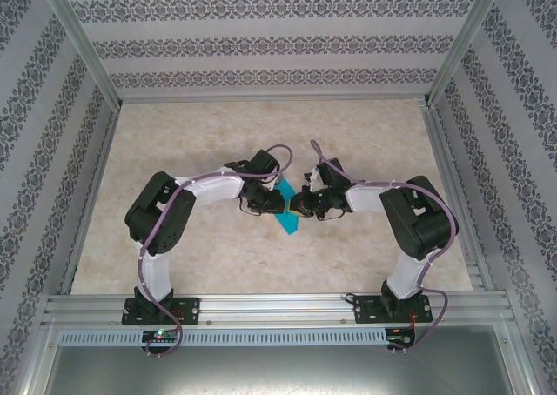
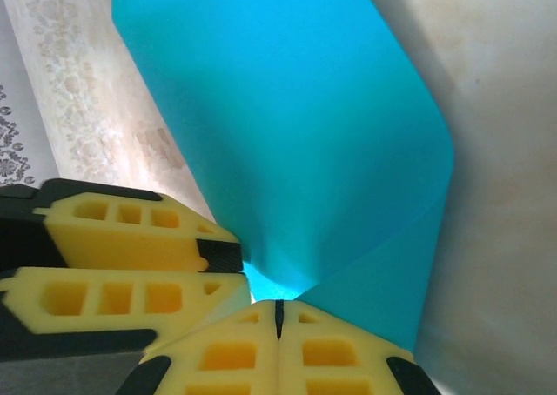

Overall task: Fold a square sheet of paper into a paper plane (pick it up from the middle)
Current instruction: Third fold the triangle at the center of the table.

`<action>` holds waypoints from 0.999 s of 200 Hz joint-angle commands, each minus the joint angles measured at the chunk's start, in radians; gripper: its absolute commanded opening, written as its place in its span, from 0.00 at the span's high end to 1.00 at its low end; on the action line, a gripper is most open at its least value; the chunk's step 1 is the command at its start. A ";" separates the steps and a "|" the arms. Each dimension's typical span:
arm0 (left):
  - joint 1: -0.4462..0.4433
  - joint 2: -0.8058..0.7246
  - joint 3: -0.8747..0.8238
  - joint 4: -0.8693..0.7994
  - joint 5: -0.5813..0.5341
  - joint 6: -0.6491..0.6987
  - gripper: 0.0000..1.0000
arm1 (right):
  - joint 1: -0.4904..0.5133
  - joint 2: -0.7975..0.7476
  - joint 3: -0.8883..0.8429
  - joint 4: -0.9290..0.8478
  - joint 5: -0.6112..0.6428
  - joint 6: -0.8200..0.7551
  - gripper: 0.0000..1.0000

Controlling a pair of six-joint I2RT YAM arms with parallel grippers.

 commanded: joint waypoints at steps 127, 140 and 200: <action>0.097 0.111 0.146 -0.128 -0.017 0.108 0.76 | 0.026 0.013 0.049 -0.090 0.034 -0.065 0.99; 0.097 0.113 0.145 -0.129 -0.020 0.111 0.76 | 0.030 0.012 0.046 -0.080 0.032 -0.058 0.99; 0.097 0.118 0.117 -0.103 0.004 0.097 0.76 | 0.050 0.014 0.068 -0.032 0.029 -0.004 0.99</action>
